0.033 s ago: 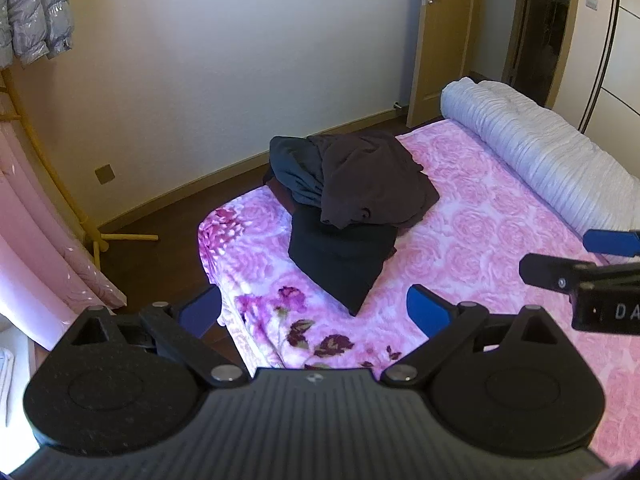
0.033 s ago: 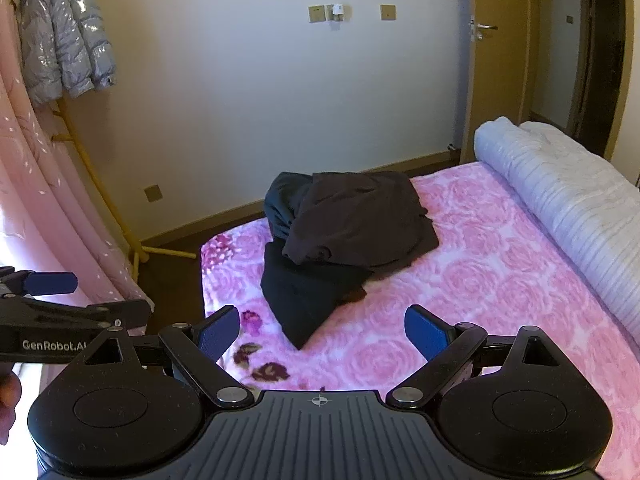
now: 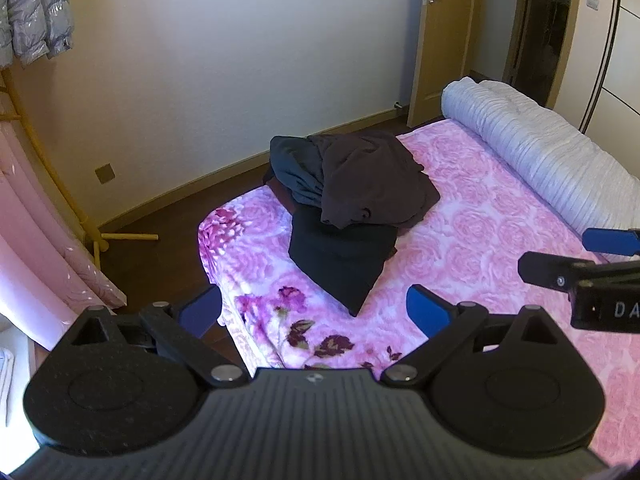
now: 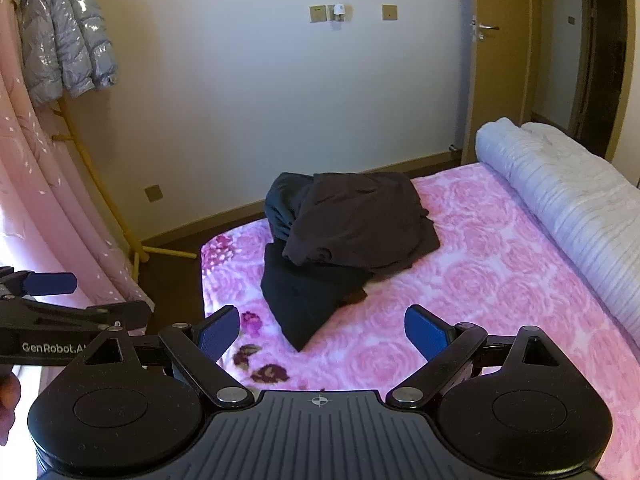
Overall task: Fold clothes
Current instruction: 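Approach the crumpled dark brown shirt on the bed with both tools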
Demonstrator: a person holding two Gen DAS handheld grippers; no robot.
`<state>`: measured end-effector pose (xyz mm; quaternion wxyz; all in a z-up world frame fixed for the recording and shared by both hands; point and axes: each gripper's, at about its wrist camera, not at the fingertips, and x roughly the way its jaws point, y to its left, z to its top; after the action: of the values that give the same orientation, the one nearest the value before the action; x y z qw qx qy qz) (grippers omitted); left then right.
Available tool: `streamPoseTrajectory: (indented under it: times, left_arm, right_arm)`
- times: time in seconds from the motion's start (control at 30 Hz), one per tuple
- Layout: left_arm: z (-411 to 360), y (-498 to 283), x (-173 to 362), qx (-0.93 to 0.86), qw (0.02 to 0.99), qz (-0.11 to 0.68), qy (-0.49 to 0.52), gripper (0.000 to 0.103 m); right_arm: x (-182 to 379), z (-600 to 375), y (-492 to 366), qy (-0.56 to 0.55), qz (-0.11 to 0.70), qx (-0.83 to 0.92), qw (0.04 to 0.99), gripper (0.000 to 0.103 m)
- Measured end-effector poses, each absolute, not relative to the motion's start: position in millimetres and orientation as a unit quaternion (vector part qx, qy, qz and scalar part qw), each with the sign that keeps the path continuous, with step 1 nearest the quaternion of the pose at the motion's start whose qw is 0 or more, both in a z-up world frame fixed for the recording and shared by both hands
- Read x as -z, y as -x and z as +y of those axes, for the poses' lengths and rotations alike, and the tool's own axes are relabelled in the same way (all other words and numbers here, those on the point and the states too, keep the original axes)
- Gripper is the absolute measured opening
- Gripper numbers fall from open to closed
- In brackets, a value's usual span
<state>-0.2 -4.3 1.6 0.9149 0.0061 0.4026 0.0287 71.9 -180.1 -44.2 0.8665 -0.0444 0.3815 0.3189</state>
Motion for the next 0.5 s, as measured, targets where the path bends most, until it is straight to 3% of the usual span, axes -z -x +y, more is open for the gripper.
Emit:
streamPoseTrajectory:
  times: [0.5]
  left_arm:
    - [-9, -52, 13, 0.025, 0.909, 0.414, 0.05, 0.096]
  right_arm:
    - [62, -151, -118, 0.051, 0.382, -0.296, 0.874, 0.093]
